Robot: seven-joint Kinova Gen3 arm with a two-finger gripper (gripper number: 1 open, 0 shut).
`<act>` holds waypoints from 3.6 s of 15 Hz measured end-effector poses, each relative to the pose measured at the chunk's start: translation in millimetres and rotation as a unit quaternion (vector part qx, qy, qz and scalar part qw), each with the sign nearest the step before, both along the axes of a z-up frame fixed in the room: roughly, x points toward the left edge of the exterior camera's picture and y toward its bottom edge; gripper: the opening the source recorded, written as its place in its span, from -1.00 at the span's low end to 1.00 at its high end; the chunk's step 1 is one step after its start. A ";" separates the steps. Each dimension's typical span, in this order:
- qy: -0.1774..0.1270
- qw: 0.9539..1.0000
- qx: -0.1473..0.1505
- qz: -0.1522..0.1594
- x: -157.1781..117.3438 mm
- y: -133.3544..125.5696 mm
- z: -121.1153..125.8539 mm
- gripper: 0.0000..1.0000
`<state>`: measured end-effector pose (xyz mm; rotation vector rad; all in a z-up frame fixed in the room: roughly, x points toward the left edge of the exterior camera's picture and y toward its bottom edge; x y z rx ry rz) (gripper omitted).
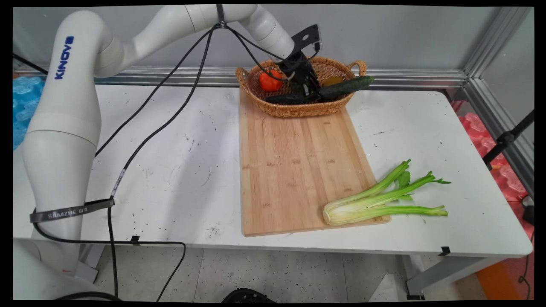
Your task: Place the picked object on the cutting board
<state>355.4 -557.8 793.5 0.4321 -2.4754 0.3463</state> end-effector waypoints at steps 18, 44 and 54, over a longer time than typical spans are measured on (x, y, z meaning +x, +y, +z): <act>0.047 0.997 0.025 0.052 -79.3 90.2 119.1 -1.00; -0.007 0.988 0.123 0.094 -108.3 251.5 23.1 -1.00; -0.008 0.984 0.139 0.111 -106.9 264.3 4.9 -1.00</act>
